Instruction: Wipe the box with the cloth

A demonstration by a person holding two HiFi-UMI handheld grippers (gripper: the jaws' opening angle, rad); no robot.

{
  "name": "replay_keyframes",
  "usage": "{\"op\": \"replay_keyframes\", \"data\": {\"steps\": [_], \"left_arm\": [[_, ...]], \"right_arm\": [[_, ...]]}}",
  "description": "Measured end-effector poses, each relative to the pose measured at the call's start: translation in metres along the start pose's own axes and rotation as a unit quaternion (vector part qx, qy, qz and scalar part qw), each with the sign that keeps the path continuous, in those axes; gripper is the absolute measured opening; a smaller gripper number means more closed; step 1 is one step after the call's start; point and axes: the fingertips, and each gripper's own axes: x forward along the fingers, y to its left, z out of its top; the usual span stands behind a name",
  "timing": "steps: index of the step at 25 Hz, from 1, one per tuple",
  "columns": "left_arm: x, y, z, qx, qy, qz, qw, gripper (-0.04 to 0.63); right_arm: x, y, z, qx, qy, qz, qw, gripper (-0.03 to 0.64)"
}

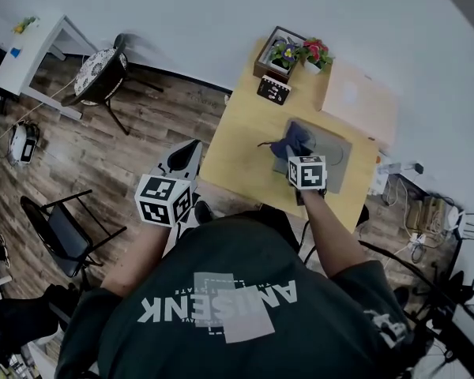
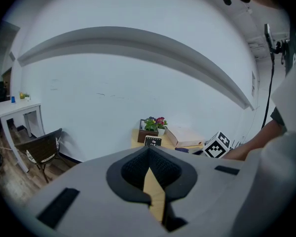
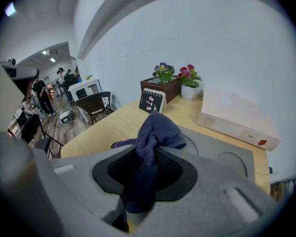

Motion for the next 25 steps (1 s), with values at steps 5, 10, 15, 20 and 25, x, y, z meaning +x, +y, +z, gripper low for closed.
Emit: {"op": "replay_keyframes", "data": {"steps": [5,10,15,20,25], "left_arm": [[-0.001,0.000,-0.005,-0.007,0.000,0.007,1.0000,0.000],[-0.004,0.005,0.000,-0.006,-0.002,0.013,0.9999,0.000],[0.002,-0.008,0.011,0.003,-0.005,-0.005,1.0000,0.000],[0.026,-0.045,0.019,0.029,-0.003,-0.040,0.9988,0.000],[0.054,-0.091,0.025,0.058,0.008,-0.080,0.9951,0.000]], "right_arm": [[0.010,0.021,0.005,-0.033,0.008,0.036,0.999,0.100],[0.014,0.043,0.020,-0.042,-0.005,0.069,0.997,0.101],[-0.019,0.033,0.046,-0.032,-0.063,0.074,0.995,0.101],[-0.059,-0.019,0.048,0.018,-0.099,0.046,0.994,0.101],[-0.087,-0.096,0.022,0.052,-0.101,-0.004,0.994,0.101]]}}
